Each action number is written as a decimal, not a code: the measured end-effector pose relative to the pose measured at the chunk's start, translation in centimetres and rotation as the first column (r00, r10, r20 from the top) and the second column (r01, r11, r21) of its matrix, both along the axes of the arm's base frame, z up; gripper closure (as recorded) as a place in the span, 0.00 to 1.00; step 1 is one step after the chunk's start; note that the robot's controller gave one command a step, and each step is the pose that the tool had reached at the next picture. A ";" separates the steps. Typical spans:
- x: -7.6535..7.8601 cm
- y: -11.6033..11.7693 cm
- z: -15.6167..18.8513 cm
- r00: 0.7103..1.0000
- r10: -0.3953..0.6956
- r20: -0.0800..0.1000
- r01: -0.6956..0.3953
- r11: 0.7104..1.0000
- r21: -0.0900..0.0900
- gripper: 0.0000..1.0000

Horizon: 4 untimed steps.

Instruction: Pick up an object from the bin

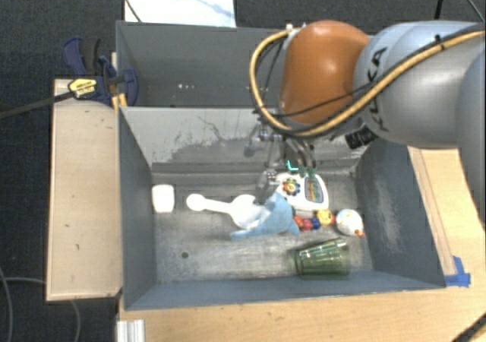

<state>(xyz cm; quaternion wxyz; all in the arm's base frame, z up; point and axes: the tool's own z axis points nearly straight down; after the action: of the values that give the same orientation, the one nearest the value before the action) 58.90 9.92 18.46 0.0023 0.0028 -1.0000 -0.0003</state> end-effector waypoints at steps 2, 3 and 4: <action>-0.9 -0.6 -5.0 0.997 0.078 0.012 -0.078 0.997 0.000 0.00; -1.5 -0.7 -9.8 0.994 0.106 0.004 -0.106 0.994 0.000 0.00; -1.8 -1.3 -8.4 0.981 0.195 0.008 -0.195 0.981 0.000 0.00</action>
Offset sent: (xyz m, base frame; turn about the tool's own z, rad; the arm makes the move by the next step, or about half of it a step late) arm -0.0242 -0.0117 -0.1146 -0.1704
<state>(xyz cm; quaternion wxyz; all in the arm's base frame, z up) 57.09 8.59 10.02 -0.0015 0.1006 -0.9949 -0.0004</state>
